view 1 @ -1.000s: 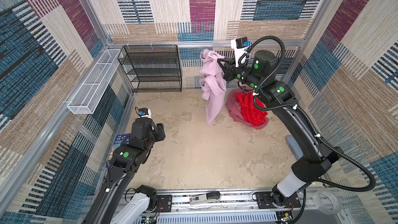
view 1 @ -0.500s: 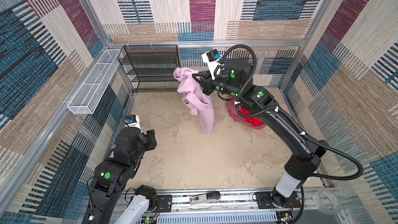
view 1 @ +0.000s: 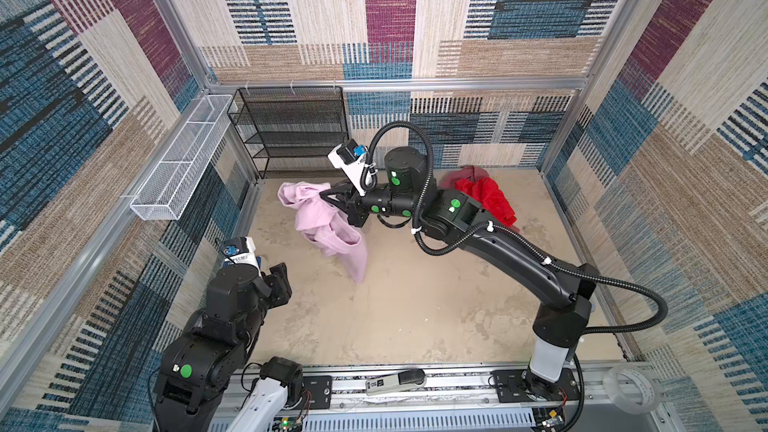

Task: Pick out a specific cloth from the pile
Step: 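Carry the lavender garment toward the left gripper, away from the pile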

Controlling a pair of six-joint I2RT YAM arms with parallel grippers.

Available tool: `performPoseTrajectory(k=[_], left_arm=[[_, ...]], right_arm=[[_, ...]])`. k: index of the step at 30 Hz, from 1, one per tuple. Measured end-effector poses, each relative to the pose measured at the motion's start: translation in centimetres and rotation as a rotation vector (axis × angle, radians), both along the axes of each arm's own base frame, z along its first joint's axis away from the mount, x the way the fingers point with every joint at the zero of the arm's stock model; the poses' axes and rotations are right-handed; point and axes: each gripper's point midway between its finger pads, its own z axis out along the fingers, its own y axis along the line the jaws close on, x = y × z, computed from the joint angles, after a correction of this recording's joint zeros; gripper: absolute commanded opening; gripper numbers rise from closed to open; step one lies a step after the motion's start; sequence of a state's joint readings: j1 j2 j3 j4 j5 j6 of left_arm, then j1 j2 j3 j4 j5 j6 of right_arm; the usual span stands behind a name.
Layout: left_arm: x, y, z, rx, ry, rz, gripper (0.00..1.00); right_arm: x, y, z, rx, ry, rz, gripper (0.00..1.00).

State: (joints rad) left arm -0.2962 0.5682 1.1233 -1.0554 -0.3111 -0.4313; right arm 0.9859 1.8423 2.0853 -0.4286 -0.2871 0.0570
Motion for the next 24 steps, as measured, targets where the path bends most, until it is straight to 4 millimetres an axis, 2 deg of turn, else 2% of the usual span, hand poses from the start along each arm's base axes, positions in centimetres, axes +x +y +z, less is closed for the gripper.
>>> performPoseTrajectory(k=[6,12,16,19,24], left_arm=[[-0.5,0.2,0.0,-0.007,-0.007,0.005,0.6],[-0.6,0.3,-0.1,-0.003,-0.007,0.01,0.6],[-0.8,0.4,-0.1,-0.004,-0.01,0.011,0.6],[-1.0,0.4,-0.4,-0.003,0.005,0.012,0.6],[-1.1,0.5,-0.9,0.001,0.022,0.015,0.6]], right_arm=[[-0.3,2.5,-2.4,-0.004,0.061,0.051,0.0],[2.1,6.0,-5.3,-0.02,0.088,0.044,0.0],[4.7,8.4,-6.9,-0.015,0.075,0.0,0.0],[6.8,9.4,-8.6,-0.016,0.074,-0.032,0.0],[11.7,9.2,-13.2,-0.031,0.14,-0.103,0.01]])
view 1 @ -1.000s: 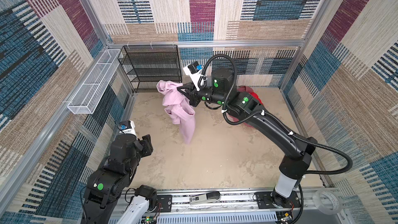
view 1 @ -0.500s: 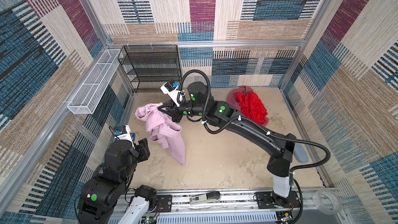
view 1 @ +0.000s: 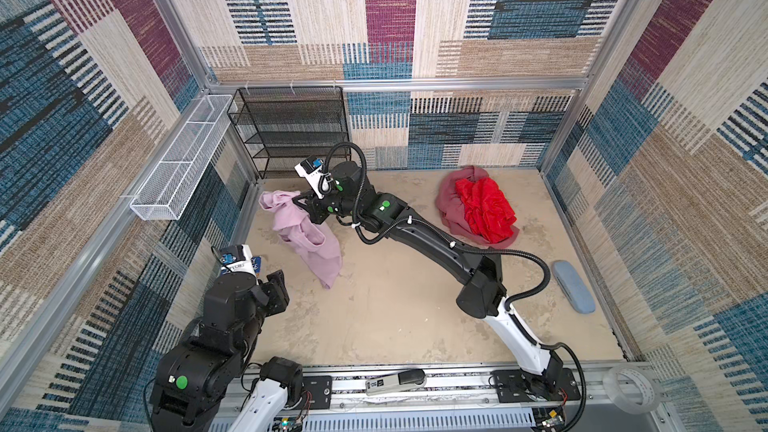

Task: Pick out a specific cloth from the pile
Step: 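Carry the lavender garment toward the left gripper, away from the pile, then lower and release the lavender garment on the table, then withdraw the right gripper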

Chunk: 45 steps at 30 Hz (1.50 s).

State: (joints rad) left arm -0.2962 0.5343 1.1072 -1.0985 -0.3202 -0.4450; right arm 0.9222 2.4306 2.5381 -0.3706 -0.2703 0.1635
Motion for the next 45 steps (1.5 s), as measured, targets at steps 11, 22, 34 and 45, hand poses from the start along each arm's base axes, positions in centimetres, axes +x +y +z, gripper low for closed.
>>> performPoseTrajectory(k=[11,22,34,45], left_arm=[[0.2,0.3,-0.6,0.023,0.031,0.017,0.6],[1.1,0.2,-2.5,0.052,0.099,0.027,0.59],[3.1,-1.5,-6.8,0.003,0.209,0.006,0.58],[6.7,-4.0,-12.4,-0.057,0.318,-0.015,0.57]], right_arm=[[8.5,-2.7,-8.1,0.014,0.163,-0.139,0.04],[14.4,-7.9,-11.2,0.015,0.238,-0.292,0.22],[12.4,-12.0,-12.8,-0.073,0.289,-0.386,0.63],[8.6,-19.1,-8.8,-0.028,0.224,-0.467,0.67]])
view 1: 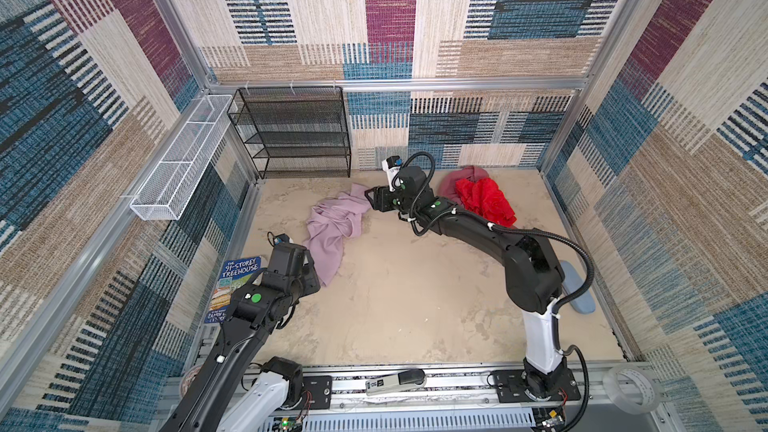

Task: Pick out a specific cloth from the pile

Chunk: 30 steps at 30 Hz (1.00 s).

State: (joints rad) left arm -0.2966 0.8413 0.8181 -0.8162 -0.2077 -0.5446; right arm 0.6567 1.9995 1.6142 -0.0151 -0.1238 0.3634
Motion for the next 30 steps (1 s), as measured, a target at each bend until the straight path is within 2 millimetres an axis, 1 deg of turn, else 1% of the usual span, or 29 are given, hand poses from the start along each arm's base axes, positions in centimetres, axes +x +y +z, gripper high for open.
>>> performPoseTrajectory(k=[6,14,19,23,26,30], left_arm=[[1.7,-0.5,-4.1,0.0,0.055,0.017,0.57],[4.0,-1.2,-7.2,0.009,0.097,0.02,0.56],[4.9,-0.8,-9.7,0.027,0.151,0.037,0.53],[5.3,-1.1,-11.2,0.021,0.186,0.028,0.53],[5.7,-1.3,-11.9,0.014,0.2,0.024,0.51],[5.9,-1.4,-12.8,0.01,0.219,0.022,0.48]], right_arm=[[-2.4,-2.2,-0.8,-0.012,0.015,-0.004,0.67],[-3.8,-4.8,-1.5,-0.024,0.027,-0.026,0.68],[-4.4,-6.1,-1.6,-0.031,0.023,-0.038,0.68],[-4.4,-7.1,-1.9,-0.042,0.023,-0.057,0.68],[-4.3,-7.6,-1.9,-0.049,0.022,-0.071,0.68],[-4.1,-8.1,-1.5,-0.05,0.009,-0.082,0.68]])
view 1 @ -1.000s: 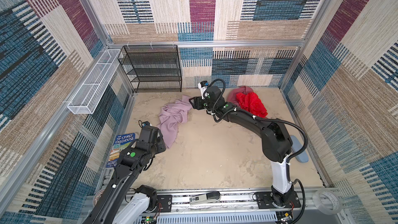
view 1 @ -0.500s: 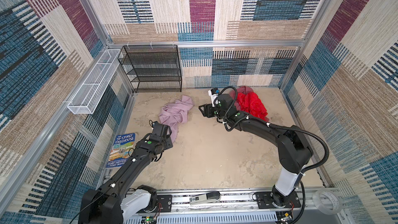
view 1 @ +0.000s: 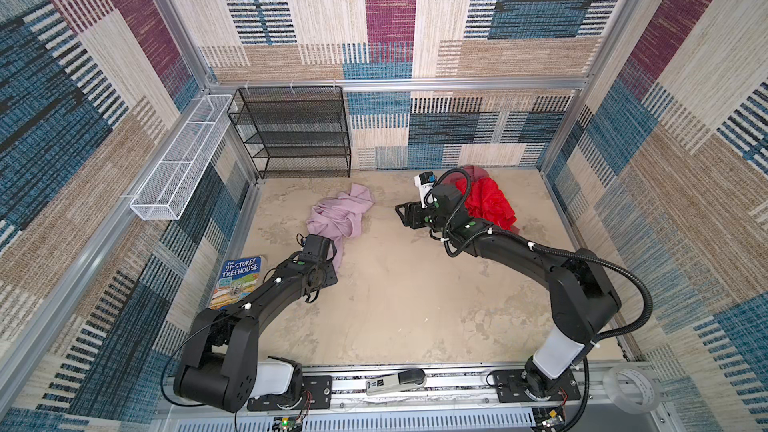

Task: Pick out a specific cloth from the pile

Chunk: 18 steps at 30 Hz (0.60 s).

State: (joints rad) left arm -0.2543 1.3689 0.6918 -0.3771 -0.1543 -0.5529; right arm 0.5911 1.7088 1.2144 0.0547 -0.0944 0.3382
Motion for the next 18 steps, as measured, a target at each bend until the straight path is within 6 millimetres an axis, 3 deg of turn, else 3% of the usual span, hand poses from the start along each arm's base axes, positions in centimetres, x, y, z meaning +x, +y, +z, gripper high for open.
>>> performPoseTrajectory(k=[10,16,18], left_arm=[[0.3,0.6,-1.6,0.012,0.037,0.017,0.37],[0.9,0.8,-2.2,0.017,0.048,0.017,0.11],[1.1,0.8,-2.1,0.017,0.045,0.014,0.08]], right_arm=[[0.2,-0.4,0.3,0.001,-0.007,-0.008,0.68],[0.2,-0.6,0.8,0.005,-0.015,-0.012,0.68],[0.3,-0.7,0.8,0.004,-0.018,-0.018,0.68]])
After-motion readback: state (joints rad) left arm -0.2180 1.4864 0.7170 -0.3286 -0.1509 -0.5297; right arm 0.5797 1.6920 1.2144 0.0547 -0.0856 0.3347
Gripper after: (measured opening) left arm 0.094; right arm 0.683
